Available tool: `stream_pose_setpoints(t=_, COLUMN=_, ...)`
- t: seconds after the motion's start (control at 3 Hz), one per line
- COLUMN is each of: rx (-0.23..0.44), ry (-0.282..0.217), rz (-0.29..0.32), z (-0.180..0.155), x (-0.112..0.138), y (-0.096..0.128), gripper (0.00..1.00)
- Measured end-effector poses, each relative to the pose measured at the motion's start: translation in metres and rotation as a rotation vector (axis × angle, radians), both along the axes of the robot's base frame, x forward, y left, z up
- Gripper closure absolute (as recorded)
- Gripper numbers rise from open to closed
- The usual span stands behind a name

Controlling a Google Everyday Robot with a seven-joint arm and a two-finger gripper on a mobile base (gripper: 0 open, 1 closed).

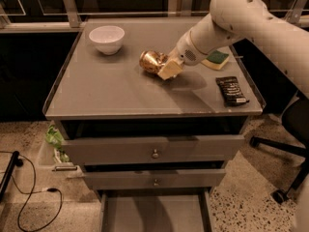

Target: Place orange can into bottom drawer

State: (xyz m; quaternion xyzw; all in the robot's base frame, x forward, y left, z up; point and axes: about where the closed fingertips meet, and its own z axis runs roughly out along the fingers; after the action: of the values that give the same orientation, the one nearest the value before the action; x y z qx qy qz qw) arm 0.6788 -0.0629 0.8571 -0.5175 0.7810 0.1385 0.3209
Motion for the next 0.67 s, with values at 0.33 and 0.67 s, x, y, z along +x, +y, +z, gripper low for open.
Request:
stream_pose_setpoints(t=0.33, rx=0.048, ry=-0.029, rz=0.068, z=0.009, x=-0.052, y=-0.014, gripper=1.00)
stream_pose_setpoints(t=0.67, rx=0.091, ry=-0.075, rz=0.119, z=0.018, x=-0.113, y=-0.042, gripper=1.00)
